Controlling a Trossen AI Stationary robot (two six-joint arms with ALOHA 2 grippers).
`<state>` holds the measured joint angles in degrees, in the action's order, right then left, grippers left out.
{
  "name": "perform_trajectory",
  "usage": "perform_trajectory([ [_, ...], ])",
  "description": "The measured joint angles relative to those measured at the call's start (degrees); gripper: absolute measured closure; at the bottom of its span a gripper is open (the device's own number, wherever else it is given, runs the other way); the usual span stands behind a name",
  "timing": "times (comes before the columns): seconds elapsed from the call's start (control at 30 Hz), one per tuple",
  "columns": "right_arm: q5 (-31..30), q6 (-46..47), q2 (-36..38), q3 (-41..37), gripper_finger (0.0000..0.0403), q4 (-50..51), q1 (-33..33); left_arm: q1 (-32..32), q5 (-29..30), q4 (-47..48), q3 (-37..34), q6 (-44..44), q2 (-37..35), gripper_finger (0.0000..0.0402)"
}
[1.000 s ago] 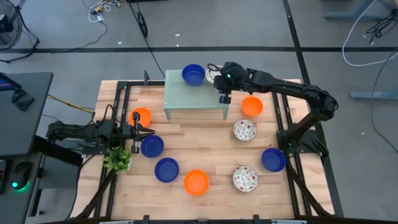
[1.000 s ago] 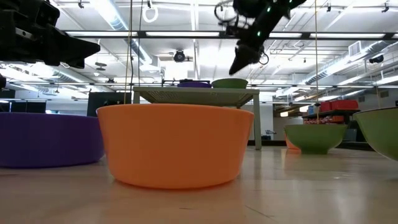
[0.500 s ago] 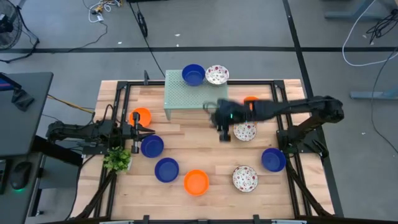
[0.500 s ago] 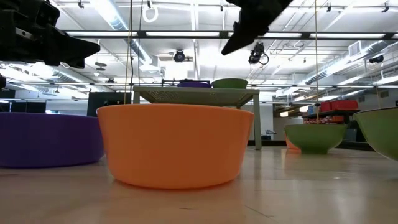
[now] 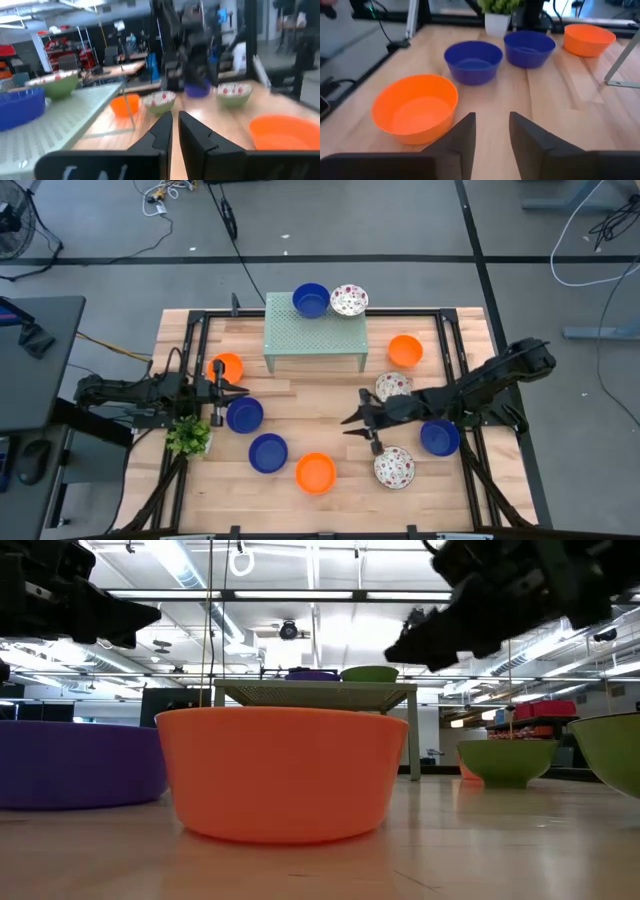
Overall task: Pick & Place Mini bowls
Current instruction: Put the orange bowl on the shelf
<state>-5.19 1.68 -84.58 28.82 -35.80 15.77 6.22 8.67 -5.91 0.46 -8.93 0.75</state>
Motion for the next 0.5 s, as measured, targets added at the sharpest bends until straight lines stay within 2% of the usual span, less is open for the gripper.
perform_trajectory([
  [0.13, -2.0, -0.2, 0.0, -4.9, 0.0289, -9.8, 0.5, 0.0, -0.9, -7.2, 0.0, 12.2, 0.0, 0.0365],
  [0.2, -4.1, -2.0, 0.0, -6.2, 0.0291, -11.7, 0.5, 0.0, 0.5, -11.2, 0.0, 15.4, 0.0, 0.0365],
  [0.27, -5.7, -4.1, 0.0, -6.5, 0.0291, -11.9, 0.4, 0.1, -0.5, -15.3, 0.0, 18.1, 0.0, 0.0365],
  [0.4, -6.4, -7.9, 0.0, -6.5, 0.0291, -11.6, 0.3, 0.2, -6.8, -22.2, 0.0, 15.1, 0.0, 0.0365],
  [0.43, -6.4, -8.4, 0.0, -6.5, 0.0291, -11.7, 0.3, 0.2, -6.7, -22.8, 0.0, 13.8, 0.2, 0.0365],
  [0.5, -6.4, -9.9, 0.0, -6.5, 0.0292, -11.7, 0.3, 0.2, -1.7, -21.9, 0.1, 12.9, 1.5, 0.0365],
])
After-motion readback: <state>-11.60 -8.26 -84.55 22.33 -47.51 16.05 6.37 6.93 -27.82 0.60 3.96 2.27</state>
